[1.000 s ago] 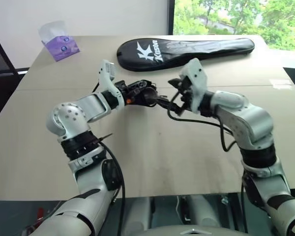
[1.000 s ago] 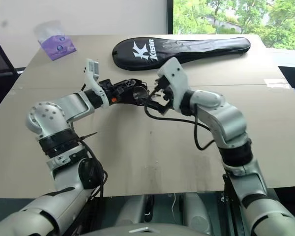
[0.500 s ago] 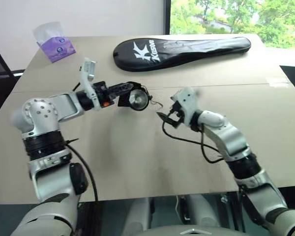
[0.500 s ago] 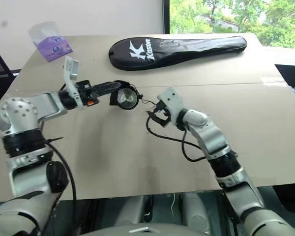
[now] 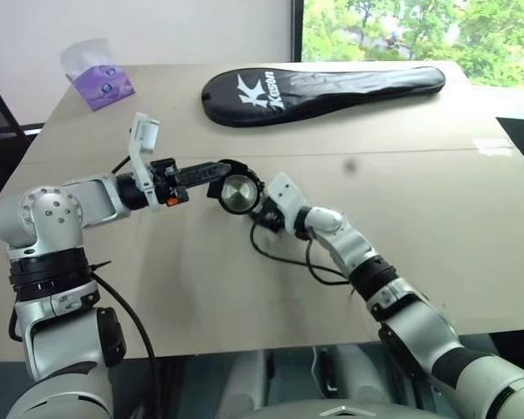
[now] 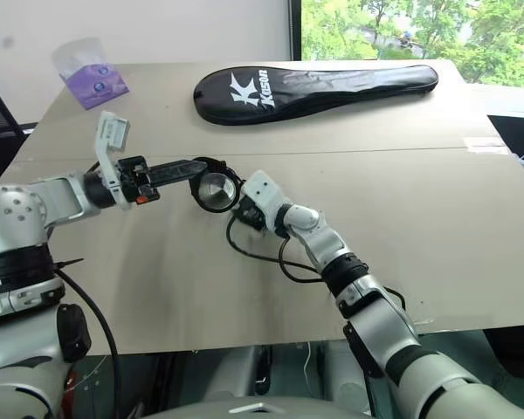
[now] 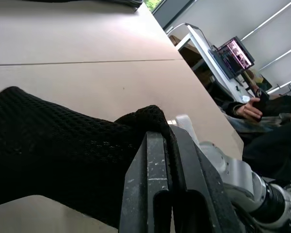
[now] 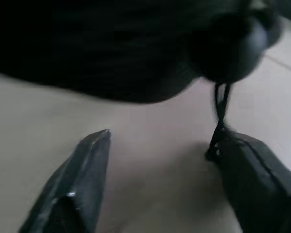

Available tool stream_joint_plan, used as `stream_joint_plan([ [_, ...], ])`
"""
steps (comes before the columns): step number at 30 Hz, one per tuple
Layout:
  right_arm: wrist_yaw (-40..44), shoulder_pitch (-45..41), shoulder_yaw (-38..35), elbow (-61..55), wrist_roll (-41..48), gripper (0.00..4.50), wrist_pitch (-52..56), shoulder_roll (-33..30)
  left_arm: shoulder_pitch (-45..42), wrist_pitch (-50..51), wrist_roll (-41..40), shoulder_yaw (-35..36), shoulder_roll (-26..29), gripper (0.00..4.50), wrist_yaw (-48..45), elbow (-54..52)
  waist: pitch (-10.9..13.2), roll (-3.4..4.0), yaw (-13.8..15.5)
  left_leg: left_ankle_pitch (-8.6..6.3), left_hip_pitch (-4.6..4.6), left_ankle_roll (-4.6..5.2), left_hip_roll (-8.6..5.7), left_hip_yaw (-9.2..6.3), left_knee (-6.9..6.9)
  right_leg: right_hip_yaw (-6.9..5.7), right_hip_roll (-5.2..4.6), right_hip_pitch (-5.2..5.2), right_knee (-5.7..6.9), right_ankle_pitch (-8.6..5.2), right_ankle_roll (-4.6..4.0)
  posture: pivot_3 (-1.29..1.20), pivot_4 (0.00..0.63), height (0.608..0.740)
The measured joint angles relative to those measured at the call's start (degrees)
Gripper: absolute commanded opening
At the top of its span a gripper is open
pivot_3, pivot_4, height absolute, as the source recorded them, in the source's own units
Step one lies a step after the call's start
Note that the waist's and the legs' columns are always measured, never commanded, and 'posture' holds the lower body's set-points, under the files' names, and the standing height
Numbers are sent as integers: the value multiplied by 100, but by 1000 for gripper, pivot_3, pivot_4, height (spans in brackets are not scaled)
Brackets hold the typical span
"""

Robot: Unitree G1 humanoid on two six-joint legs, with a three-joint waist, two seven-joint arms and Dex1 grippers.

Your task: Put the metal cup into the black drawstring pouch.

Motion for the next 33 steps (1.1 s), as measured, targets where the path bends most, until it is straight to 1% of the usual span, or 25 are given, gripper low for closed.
stream_joint_plan([
  [4, -127, -51, -108, 335, -123, 357, -476, 22, 240, -54, -60, 3, 117, 0, 0, -102, -1, -1, 2, 0, 1, 0, -1, 1, 0, 1, -2, 2, -1, 0, 0, 0, 150, 740],
  [5, -146, -51, -110, 371, -163, 44, -561, 20, 290, -68, -72, 4, 117, 0, 0, -139, -1, -1, 3, 0, 1, 0, -1, 0, 0, 0, -2, 3, 0, 0, 0, 0, 150, 740],
  [11, -348, 43, -273, 285, -297, 44, -722, -135, 713, -338, -186, 167, 109, 0, 1, -265, -1, -1, 9, 0, 0, 0, -1, -4, 0, 1, -5, 4, 1, 1, -1, 0, 150, 740],
  [15, -452, 436, -462, -667, -374, 44, -379, -519, 969, -686, -198, 228, -33, 0, 56, -280, 0, 0, 17, 0, -5, 0, -2, -5, 0, 4, -9, 3, -2, 0, -1, 0, 150, 740],
  [16, -458, 538, -509, -1075, -390, 0, -181, -657, 984, -766, -199, 232, -85, 568, 82, -262, 0, 0, 19, 0, -6, 0, -2, -6, 0, 5, -9, 2, -2, 0, -1, 0, 150, 740],
  [17, -460, 618, -601, -1630, -404, 0, 93, -802, 992, -840, -222, 245, -136, 836, 113, -256, 0, 0, 16, 0, -6, 0, -2, -7, 0, 7, -9, 2, -1, 0, -1, 0, 150, 740],
  [18, -459, 627, -647, -1863, -404, 0, 209, -869, 994, -861, -245, 265, -158, 1178, 118, -256, 0, 0, 16, 0, -6, 0, -1, -7, 0, 8, -9, 2, 0, 0, -1, 0, 150, 740],
  [19, -433, 676, -708, -2500, -401, 0, 576, -1045, 991, -921, -344, 332, -235, 1723, 128, -275, 1, 1, 13, 0, -6, 1, -1, -7, 0, 8, -9, 1, 0, 0, -1, 0, 150, 740],
  [22, -333, 646, -927, -3636, -355, 0, 1262, -1374, 985, -1103, -424, 426, -437, 3077, 288, -343, 0, 1, 7, -1, -6, 2, -1, -6, 0, 9, -8, 1, 0, 0, -1, 0, 150, 740],
  [25, -188, 319, -1001, -4576, -337, 0, 2008, -1669, 984, -1185, -541, 460, -604, 3077, 451, -357, 1, 2, 1, -4, -6, 8, 0, -3, -1, 8, -6, -2, 2, 0, -1, 0, 150, 740],
  [29, -23, -462, -1094, -5428, -228, 0, 2709, -1910, 953, -1557, -509, 427, -888, 3077, 654, -489, 1, 1, 20, -7, -6, 13, 0, -5, -1, 6, -8, 0, -2, 0, -1, 0, 150, 740],
  [31, 127, -719, -1061, -5687, -217, 0, 2876, -2058, 768, -1937, -383, 242, -1105, 3077, 815, -568, -2, -4, 61, -7, -8, 13, -2, -10, -1, 4, -10, 3, -6, 0, -1, 0, 150, 740],
  [33, 262, -747, -991, -5796, -210, 0, 3001, -2160, 484, -2296, -177, -34, -1259, 3077, 923, -731, -2, -4, 119, -7, -11, 13, -6, -10, 4, 3, -13, 5, -7, 0, -1, 0, 150, 740],
])
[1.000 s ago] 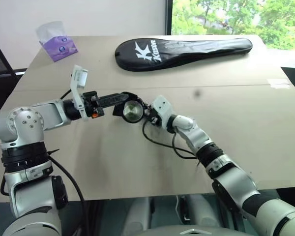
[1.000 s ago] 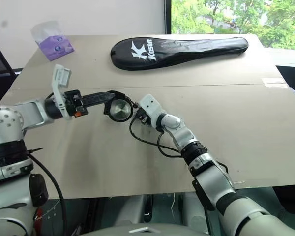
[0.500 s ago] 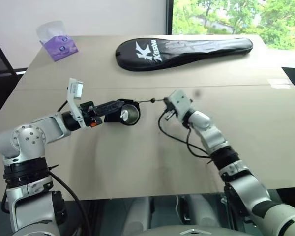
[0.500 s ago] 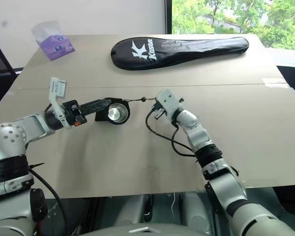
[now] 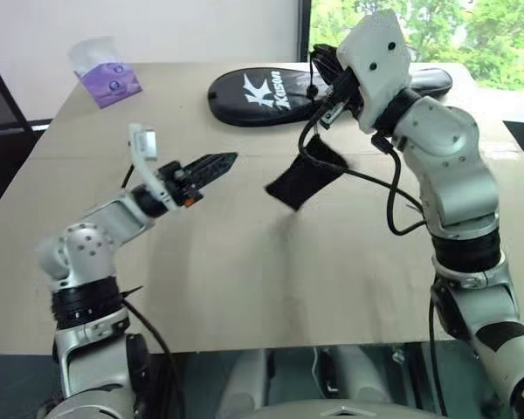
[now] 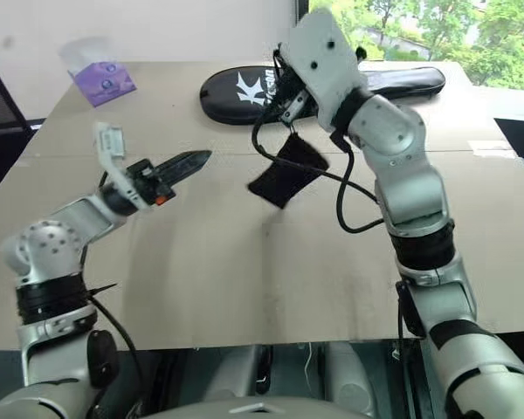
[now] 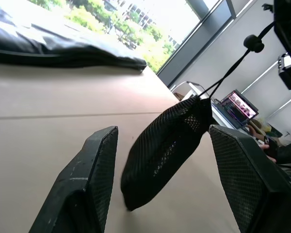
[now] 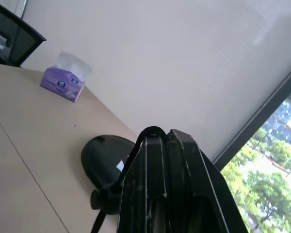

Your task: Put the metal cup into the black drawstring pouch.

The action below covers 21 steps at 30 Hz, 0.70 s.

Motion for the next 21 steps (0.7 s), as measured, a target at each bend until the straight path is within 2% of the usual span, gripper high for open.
stream_joint_plan([
  [8, 315, -133, 212, -234, 112, 0, 282, -224, -1188, -539, 15, -721, -514, 3077, 238, -413, 1, 0, 9, 6, -4, -8, 0, 7, -1, -10, 9, -2, -5, 0, 0, 0, 150, 740],
  [13, 414, 71, 366, -253, 140, 0, 352, -250, -1168, -708, 177, -1048, -528, 3077, 198, -428, 4, 3, -43, 6, -4, -8, 2, 8, -1, -7, 11, -6, -1, 0, 0, 0, 150, 740],
  [21, 405, 42, 366, -400, 198, 0, 450, -224, -1168, -937, 329, -1125, -502, 3077, -1, -387, 4, 3, -71, 7, -4, -8, 2, 7, 1, -10, 14, -5, -2, -1, 0, 0, 150, 740],
])
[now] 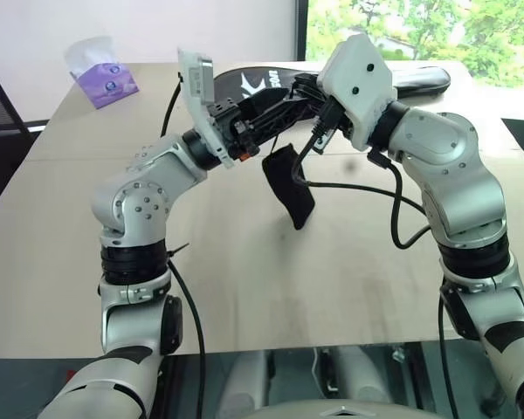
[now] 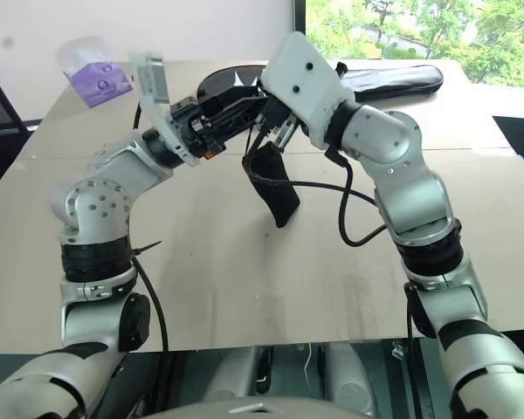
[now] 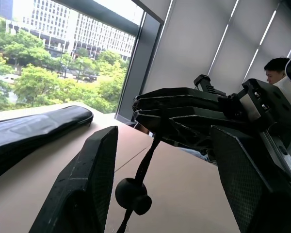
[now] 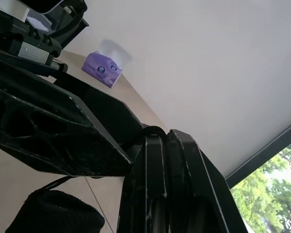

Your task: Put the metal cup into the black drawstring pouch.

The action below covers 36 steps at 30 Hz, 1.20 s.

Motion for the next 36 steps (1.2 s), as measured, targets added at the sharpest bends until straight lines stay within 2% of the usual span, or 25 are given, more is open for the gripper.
stream_joint_plan([
  [7, -14, -78, -10, 0, 37, 0, 149, 49, -2, -217, 73, -46, -9, 3077, -122, 100, 0, 0, -1, 0, 0, 0, 0, 0, 0, 0, 1, 0, 0, 0, 0, 0, 150, 740],
  [10, -26, -185, -42, -14, 53, 0, 161, 47, 0, -233, 157, -180, -3, 2292, -175, 204, 0, 0, -1, 0, 0, 0, -1, 0, 0, 0, 2, 0, 1, 0, 0, 0, 150, 740],
  [13, -32, -309, -76, -169, 63, 0, 161, 44, 14, -234, 242, -249, 5, 891, -264, 281, 0, 0, -10, 0, 0, 0, -1, -1, 0, -1, 3, 0, 0, 0, 0, 0, 150, 740],
  [18, -53, -312, -102, -180, 59, 0, 162, -69, 53, -246, 313, -243, 168, 891, -436, 329, 0, 0, -10, 0, 0, 1, -1, 0, 1, -1, 2, 0, 1, 0, 0, 0, 150, 740],
  [28, -66, -287, -104, -185, 82, 0, 181, -76, -20, -300, 308, -243, 34, 891, -498, 415, 0, 0, -18, 0, 0, 1, 0, -1, 1, 0, 2, 0, 2, 0, 0, 0, 150, 740],
  [29, -66, -283, -104, -185, 82, 0, 183, -78, -20, -300, 307, -244, 44, 1384, -514, 415, 0, 0, -18, 0, 0, 1, 0, -1, 1, 0, 2, 0, 2, 0, 0, 0, 150, 740],
  [31, -68, -279, -103, -189, 82, 0, 196, -78, -20, -301, 306, -243, 52, 1984, -508, 415, 0, 0, -16, 0, 0, 1, 0, -1, 1, -1, 2, 0, 2, 0, 0, 0, 150, 740],
  [32, -69, -275, -103, -195, 83, 0, 200, -78, -22, -301, 308, -243, 47, 2530, -493, 415, 0, 0, -15, 0, 0, 1, -1, -1, 1, -1, 2, 0, 2, 0, 0, 0, 150, 740],
  [34, -70, -253, -103, -212, 85, 0, 205, -74, -45, -305, 312, -242, 15, 3028, -439, 416, 0, 0, -12, 0, 0, 1, -1, -1, 1, -1, 2, 0, 2, 0, 0, 0, 150, 740],
  [36, -71, -242, -102, -222, 98, 0, 219, -72, -98, -308, 321, -243, -6, 3028, -376, 416, 0, 0, -11, 0, 0, 1, -1, -1, 1, -1, 2, 0, 2, 0, 0, 0, 150, 740],
])
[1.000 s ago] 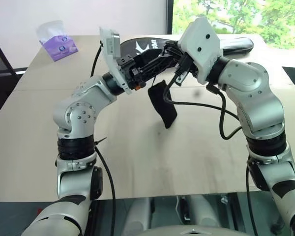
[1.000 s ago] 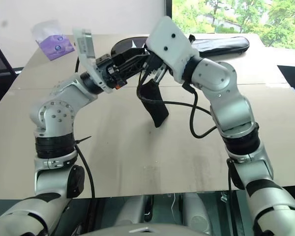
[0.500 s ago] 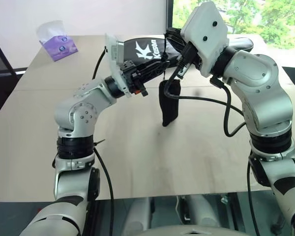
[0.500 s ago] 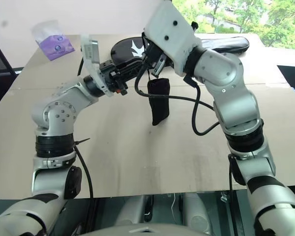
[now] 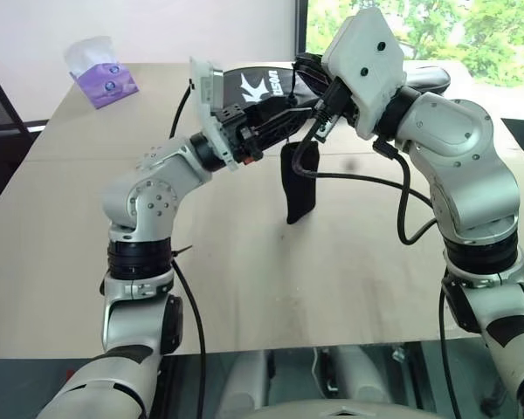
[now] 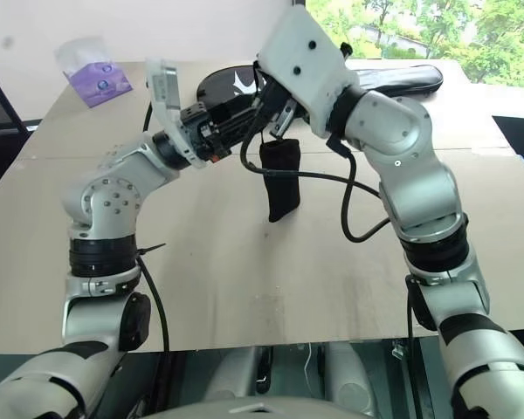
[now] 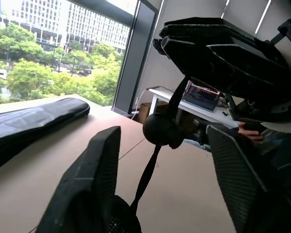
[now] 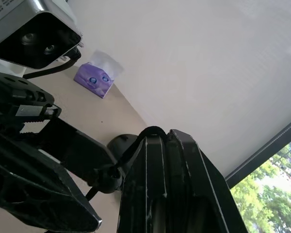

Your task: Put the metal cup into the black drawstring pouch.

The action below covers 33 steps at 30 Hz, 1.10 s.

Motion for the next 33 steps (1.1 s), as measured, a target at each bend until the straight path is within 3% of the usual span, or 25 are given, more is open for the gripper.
stream_joint_plan([
  [8, -1, 13, 2, -38, 17, 0, 19, 0, -74, -44, 32, -3, -78, 3028, 21, 7, 0, 0, -2, 0, 0, 0, 0, 0, 0, 0, 0, 0, 0, 0, 0, 0, 150, 740],
  [9, -1, 14, 2, -48, 19, 0, 19, -1, -74, -45, 33, -4, -83, 2508, 17, 7, 0, 0, -3, 0, 0, 0, 0, 0, 0, 0, 0, 0, 0, 0, 0, 0, 150, 740],
  [11, -1, 15, 2, -49, 24, 0, 21, -1, -75, -44, 36, -14, -83, 1904, 6, 7, 0, 0, -3, 0, 0, 0, 0, 0, 0, 0, 0, 0, 0, 0, 0, 0, 150, 740],
  [14, 0, 15, 2, -51, 50, 0, 26, -1, -74, -46, 58, -79, -91, 424, 0, 7, 0, 0, -2, 0, 0, 0, 0, 0, 0, 0, 0, 0, 0, 0, 0, 0, 150, 740],
  [15, 0, 15, 2, -52, 62, 0, 30, -1, -74, -48, 82, -111, -102, 172, 1, 7, 0, 0, -1, 0, 0, 0, 0, 1, 0, 1, 0, 0, 0, 0, 0, 0, 150, 740],
  [23, -291, -56, -158, 92, 36, 0, 27, 6, -51, -177, 249, -128, -135, 175, -10, 104, 0, 0, -1, 0, 0, 0, -1, 1, 1, 1, 1, 0, 2, 0, 0, 0, 150, 740],
  [28, -1118, -942, -1109, 1499, -231, 0, -435, -557, 293, -522, 499, -142, 97, 175, -189, 644, 1, 1, 30, 1, 0, 2, -4, 0, 2, -4, 5, 0, 1, 0, 0, 0, 150, 740],
  [33, -1176, -869, -1106, 2004, -235, 0, -788, -686, 106, -933, 746, -194, 308, 175, -329, 864, 2, 4, -4, 0, -1, 2, -3, 9, -5, 6, 3, -1, -3, 0, 0, 0, 150, 740],
])
